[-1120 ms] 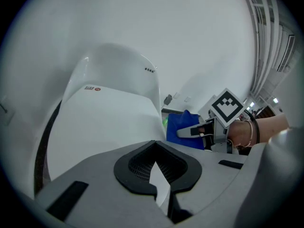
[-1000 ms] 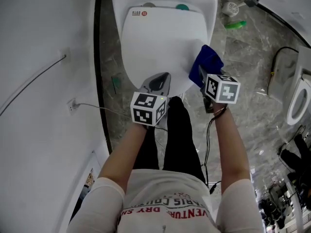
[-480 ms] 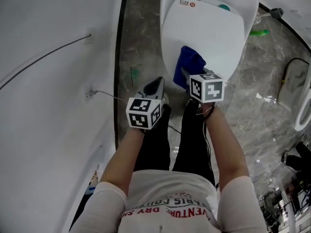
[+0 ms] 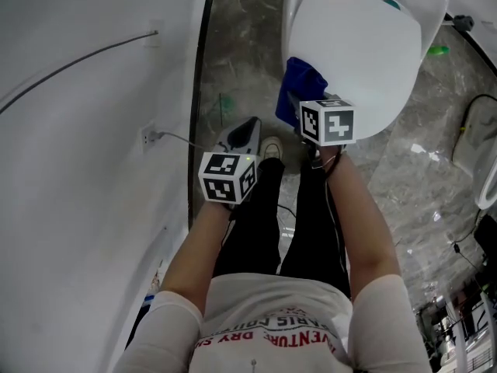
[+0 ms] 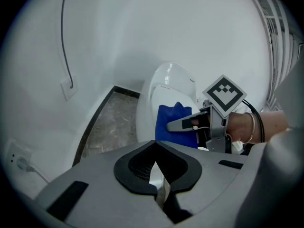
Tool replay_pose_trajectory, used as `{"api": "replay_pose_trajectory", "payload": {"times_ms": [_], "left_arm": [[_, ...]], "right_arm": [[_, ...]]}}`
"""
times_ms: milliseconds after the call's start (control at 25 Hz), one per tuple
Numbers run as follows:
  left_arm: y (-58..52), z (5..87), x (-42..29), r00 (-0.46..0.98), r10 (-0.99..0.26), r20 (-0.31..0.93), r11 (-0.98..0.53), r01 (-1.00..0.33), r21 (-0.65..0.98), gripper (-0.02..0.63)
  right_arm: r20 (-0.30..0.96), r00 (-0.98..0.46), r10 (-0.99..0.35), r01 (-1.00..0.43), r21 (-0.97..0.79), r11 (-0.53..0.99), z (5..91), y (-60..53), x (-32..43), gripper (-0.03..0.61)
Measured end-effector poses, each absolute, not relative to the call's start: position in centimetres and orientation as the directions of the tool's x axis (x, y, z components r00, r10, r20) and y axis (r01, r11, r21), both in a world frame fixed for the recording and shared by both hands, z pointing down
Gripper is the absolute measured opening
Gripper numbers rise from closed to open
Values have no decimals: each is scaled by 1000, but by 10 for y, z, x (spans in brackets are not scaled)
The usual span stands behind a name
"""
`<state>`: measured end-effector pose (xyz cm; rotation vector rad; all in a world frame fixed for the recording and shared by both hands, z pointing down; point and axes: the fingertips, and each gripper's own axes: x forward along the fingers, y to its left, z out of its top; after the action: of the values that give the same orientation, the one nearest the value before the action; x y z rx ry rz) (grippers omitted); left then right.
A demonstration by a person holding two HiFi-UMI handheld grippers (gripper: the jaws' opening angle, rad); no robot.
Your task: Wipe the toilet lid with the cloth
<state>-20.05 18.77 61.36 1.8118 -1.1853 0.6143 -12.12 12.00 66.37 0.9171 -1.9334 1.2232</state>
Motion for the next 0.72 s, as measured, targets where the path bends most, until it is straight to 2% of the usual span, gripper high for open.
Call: {"api": "replay_pose_trajectory", "payload": {"times_ms": [360, 720], "left_arm": [[197, 606, -179, 424, -485, 765, -164, -903, 396, 6], [204, 605, -117, 427, -472, 771, -169, -903, 396, 6]], "right_arm": [[849, -490, -199, -849, -413, 329, 672, 134, -85, 98], [839, -513, -179, -822, -421, 383, 670, 147, -32, 98]]}}
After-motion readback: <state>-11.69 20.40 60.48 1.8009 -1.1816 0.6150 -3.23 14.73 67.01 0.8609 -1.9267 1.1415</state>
